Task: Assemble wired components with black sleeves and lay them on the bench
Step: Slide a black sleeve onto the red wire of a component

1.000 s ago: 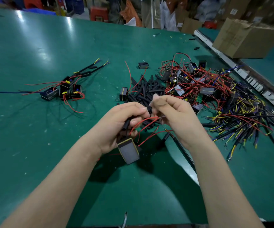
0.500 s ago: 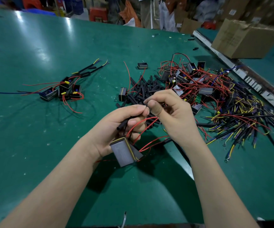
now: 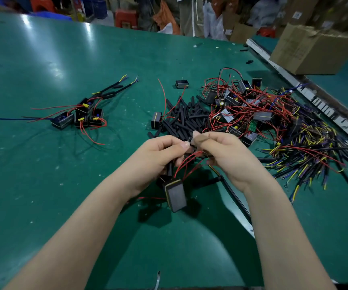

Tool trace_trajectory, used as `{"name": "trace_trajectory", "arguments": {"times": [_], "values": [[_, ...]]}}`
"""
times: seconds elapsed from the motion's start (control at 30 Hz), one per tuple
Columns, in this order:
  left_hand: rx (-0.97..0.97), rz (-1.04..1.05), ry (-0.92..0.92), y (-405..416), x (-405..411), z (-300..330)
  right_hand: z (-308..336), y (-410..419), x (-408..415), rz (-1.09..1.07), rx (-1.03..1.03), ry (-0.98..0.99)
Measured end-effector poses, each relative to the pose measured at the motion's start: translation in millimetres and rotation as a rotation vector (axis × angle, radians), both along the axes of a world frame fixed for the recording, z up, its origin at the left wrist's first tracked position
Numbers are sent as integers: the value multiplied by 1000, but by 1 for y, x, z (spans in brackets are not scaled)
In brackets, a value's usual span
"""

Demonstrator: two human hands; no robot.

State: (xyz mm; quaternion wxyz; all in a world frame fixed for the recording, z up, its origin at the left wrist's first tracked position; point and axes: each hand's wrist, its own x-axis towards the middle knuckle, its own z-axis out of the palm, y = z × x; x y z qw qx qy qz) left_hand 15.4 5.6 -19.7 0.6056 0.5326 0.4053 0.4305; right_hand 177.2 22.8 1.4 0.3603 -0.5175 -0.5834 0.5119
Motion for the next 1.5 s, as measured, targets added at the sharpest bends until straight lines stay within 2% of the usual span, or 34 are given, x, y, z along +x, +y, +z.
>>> {"name": "trace_trajectory", "arguments": {"times": [0.1,0.2,0.37,0.43,0.5,0.63,0.67,0.73,0.87,0.93,1.1,1.17,1.23,1.3,1.4,1.5], "values": [[-77,-66,-121,0,-4,0,4,-1,5,61,-35,162],[-77,-25,-127,1,-6,0,4,-5,7,177,-9,236],[-69,-59,-101,-1,-5,0,-3,-5,-3,121,138,186],[-48,-67,-63,-1,-6,-1,-7,-3,-5,34,202,63],[8,-33,36,-1,-7,-3,-11,-1,-5,-44,269,-129],[278,73,528,3,-7,-10,-18,0,-9,-129,358,-483],[317,87,609,4,-8,-11,-20,0,-10,-129,358,-527],[328,90,643,5,-8,-12,-21,2,-10,-116,324,-521],[258,84,497,5,-7,-10,-13,3,1,-46,250,-203],[177,95,389,6,-8,-8,-10,3,4,-23,259,-111],[110,286,177,9,-9,-3,-8,0,2,69,311,-105],[3,336,-9,10,-11,-2,-8,-1,0,89,320,-78],[-128,313,-235,12,-13,1,-8,-2,-3,89,317,-46],[-201,273,-379,13,-15,2,-9,-3,-8,67,312,-11],[-267,273,-479,15,-13,2,-13,-3,-15,0,255,63],[-292,297,-490,16,-12,0,-16,-4,-23,-73,199,50]]}}
